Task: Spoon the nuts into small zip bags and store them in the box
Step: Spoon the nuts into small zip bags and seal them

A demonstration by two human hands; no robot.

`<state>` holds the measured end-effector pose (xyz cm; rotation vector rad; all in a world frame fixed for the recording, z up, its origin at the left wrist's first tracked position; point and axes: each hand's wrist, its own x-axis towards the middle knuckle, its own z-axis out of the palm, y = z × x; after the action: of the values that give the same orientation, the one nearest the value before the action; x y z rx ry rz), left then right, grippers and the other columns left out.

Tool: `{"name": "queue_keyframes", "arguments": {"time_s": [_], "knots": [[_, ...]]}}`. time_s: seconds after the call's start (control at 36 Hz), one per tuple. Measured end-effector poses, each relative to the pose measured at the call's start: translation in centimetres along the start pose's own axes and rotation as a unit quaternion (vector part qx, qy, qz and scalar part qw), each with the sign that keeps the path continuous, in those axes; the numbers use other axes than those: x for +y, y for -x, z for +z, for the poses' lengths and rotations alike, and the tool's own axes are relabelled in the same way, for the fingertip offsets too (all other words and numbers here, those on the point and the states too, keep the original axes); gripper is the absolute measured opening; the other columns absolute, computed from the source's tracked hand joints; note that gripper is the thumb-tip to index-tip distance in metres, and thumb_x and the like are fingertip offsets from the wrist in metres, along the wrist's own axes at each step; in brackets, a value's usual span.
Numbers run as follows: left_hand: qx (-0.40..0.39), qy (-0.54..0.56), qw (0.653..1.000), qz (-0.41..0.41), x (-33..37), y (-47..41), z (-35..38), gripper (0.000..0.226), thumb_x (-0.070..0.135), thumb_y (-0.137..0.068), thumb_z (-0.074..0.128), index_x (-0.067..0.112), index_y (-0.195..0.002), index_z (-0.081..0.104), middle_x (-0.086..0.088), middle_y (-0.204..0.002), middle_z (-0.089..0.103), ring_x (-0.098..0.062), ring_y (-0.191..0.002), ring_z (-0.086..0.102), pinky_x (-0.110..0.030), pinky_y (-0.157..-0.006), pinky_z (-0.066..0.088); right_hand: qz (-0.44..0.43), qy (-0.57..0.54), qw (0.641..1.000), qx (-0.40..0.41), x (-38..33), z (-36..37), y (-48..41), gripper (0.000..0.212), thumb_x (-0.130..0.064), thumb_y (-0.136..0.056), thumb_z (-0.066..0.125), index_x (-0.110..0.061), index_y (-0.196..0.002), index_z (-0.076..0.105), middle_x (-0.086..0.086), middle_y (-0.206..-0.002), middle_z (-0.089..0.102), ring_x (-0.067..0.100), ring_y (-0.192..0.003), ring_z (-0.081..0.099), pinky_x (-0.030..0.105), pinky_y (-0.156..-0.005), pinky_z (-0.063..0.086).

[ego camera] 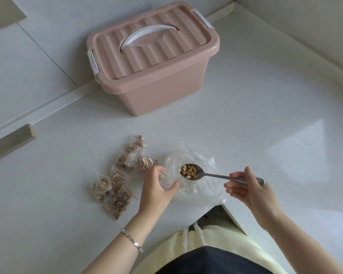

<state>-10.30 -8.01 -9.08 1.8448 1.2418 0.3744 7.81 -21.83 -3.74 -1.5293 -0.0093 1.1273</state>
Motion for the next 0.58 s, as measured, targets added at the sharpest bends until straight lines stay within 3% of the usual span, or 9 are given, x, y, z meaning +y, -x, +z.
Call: {"name": "queue_keyframes", "arguments": {"time_s": [0.14, 0.22, 0.33, 0.44, 0.58], "knots": [[0.011, 0.006, 1.0, -0.006, 0.0, 0.7, -0.1, 0.048, 0.029, -0.069, 0.079, 0.025, -0.101, 0.043, 0.011, -0.1, 0.046, -0.006, -0.093, 0.045, 0.002, -0.073, 0.032, -0.103, 0.078, 0.991, -0.033, -1.3, 3.4, 2.0, 0.041, -0.028, -0.094, 0.037, -0.002, -0.08, 0.065, 0.016, -0.066, 0.07, 0.024, -0.061, 0.066, 0.026, -0.06, 0.055], [0.013, 0.02, 1.0, -0.013, 0.3, 1.0, -0.2, 0.046, 0.031, -0.07, 0.078, 0.028, -0.099, 0.042, 0.02, -0.096, 0.043, -0.003, -0.091, 0.043, -0.001, -0.074, 0.034, -0.181, 0.172, 0.966, -0.06, -1.0, 5.2, 3.0, 0.037, -0.04, -0.083, 0.041, -0.016, -0.076, 0.068, 0.004, -0.069, 0.071, 0.016, -0.063, 0.066, 0.019, -0.061, 0.051], [0.036, 0.007, 0.999, 0.001, -0.2, 0.8, -0.5, 0.041, 0.032, -0.065, 0.08, 0.021, -0.094, 0.052, 0.014, -0.095, 0.047, -0.009, -0.093, 0.048, -0.015, -0.079, 0.039, -0.246, 0.288, 0.92, -0.102, -0.6, 6.1, 3.6, 0.023, -0.049, -0.079, 0.042, -0.038, -0.076, 0.063, -0.015, -0.076, 0.069, 0.001, -0.07, 0.064, 0.01, -0.068, 0.047], [0.054, -0.01, 0.998, 0.015, -0.6, 0.6, -1.6, 0.046, 0.023, -0.064, 0.082, 0.024, -0.096, 0.05, 0.021, -0.096, 0.043, -0.009, -0.097, 0.044, -0.003, -0.079, 0.033, -0.294, 0.305, 0.901, -0.09, -0.7, 5.7, 3.6, 0.021, -0.051, -0.085, 0.041, -0.043, -0.08, 0.06, -0.018, -0.079, 0.068, -0.001, -0.072, 0.065, 0.012, -0.069, 0.048], [0.04, -0.017, 0.999, 0.029, -1.9, 0.1, -3.8, 0.059, 0.014, -0.066, 0.082, 0.015, -0.116, 0.052, 0.012, -0.108, 0.052, -0.008, -0.105, 0.048, 0.006, -0.084, 0.025, -0.271, 0.26, 0.926, -0.039, -1.2, 4.4, 3.3, 0.029, -0.049, -0.088, 0.046, -0.031, -0.078, 0.066, -0.012, -0.074, 0.07, 0.004, -0.068, 0.065, 0.01, -0.066, 0.047]]}}
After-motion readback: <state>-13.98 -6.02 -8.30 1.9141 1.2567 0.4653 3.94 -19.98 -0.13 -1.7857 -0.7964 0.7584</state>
